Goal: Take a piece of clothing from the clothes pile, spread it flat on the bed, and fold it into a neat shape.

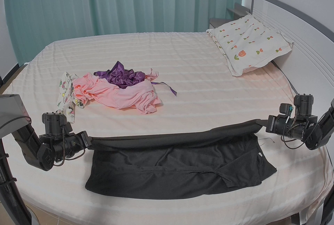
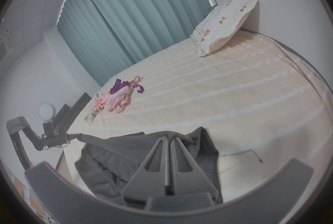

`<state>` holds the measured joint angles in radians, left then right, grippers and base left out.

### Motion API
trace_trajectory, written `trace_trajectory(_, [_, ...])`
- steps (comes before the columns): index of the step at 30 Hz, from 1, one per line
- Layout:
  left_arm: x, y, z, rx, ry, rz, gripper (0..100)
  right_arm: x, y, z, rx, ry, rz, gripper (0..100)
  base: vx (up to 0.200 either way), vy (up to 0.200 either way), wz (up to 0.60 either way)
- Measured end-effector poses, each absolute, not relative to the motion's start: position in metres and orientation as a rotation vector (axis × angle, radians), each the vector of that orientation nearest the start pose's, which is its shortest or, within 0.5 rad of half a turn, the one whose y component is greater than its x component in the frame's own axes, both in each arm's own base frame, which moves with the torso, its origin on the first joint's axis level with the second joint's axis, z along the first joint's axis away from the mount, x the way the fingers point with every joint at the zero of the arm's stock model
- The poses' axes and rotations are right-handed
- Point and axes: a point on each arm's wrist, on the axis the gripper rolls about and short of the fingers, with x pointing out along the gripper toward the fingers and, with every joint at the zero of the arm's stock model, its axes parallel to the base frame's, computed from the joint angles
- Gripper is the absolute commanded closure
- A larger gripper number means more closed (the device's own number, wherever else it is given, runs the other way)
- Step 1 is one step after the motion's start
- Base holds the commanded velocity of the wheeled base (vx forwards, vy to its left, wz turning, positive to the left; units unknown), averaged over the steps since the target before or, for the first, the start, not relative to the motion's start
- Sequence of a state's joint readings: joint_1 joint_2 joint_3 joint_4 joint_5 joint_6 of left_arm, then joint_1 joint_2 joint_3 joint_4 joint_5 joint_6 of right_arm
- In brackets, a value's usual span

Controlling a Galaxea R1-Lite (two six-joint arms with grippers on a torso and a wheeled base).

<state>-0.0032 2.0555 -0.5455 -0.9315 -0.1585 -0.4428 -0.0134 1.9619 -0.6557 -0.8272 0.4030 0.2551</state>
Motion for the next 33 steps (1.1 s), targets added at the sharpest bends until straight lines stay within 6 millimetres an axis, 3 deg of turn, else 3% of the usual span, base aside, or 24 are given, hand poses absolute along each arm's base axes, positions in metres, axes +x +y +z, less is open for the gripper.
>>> trace_trajectory(13, [0.3, -0.007, 0.014, -0.429, 0.603, -0.042, 100, 0.298, 0.002, 0.06, 0.285, 0.612, 0.32, 100, 0.0, 0.0, 0.0])
trace_trajectory(20, [0.294, -0.009, -0.002, -0.423, 0.661, -0.039, 100, 0.295, 0.001, 0.048, 0.277, 0.656, 0.318, 100, 0.0, 0.0, 0.0])
trace_trajectory(33, [0.295, -0.013, -0.011, -0.419, 0.694, -0.041, 100, 0.294, 0.002, 0.028, 0.268, 0.724, 0.318, 100, 0.0, 0.0, 0.0])
